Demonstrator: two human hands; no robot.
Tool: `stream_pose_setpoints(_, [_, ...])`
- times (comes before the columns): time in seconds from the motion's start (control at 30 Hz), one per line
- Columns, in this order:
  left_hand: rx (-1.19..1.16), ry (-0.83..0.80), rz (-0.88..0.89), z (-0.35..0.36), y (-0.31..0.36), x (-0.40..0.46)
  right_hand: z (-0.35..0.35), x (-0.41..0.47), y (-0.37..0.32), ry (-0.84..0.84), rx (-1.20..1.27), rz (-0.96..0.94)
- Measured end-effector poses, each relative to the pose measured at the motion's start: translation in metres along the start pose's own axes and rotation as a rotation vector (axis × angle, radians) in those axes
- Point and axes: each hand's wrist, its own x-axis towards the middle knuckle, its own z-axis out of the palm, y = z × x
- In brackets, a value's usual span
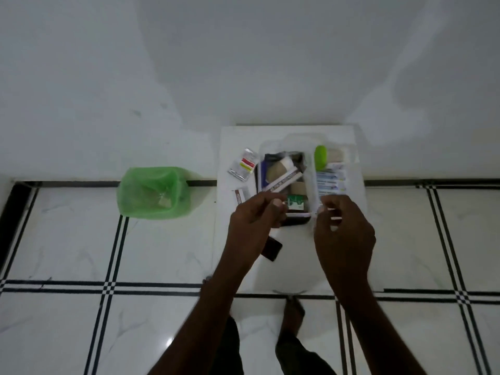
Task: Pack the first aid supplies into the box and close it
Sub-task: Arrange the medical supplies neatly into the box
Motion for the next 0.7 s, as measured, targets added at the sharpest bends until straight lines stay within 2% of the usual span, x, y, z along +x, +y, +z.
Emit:
stream_pose_setpoints(0.1, [0.149, -0.017, 0.02, 0.022, -0.022, -0.01, 0.009, -0.012, 0.053, -0.108, -0.163, -0.008])
stream_pose_setpoints(0.23, [0.529, -0.031, 0.086, 0.031, -0.059, -0.018, 0.03, -0.021, 0.094, -0.309, -0.283, -0.037])
stream_pose_setpoints(0.47, [1.221, -0.161, 0.28, 0.018, -0.128, -0.007, 0.04, -0.019, 0.119, -0.292, -0.415, -0.085])
stream_pose_setpoints(0.6, [1.241, -0.113, 0.317, 0.013, -0.128, -0.002, 0.036, -0.02, 0.118, -0.241, -0.344, -0.105])
stream_pose_setpoints(0.7, [1.21, -0.057, 0.283, 0.008, -0.128, 0.003, 0.034, -0.026, 0.116, -0.273, -0.276, -0.089])
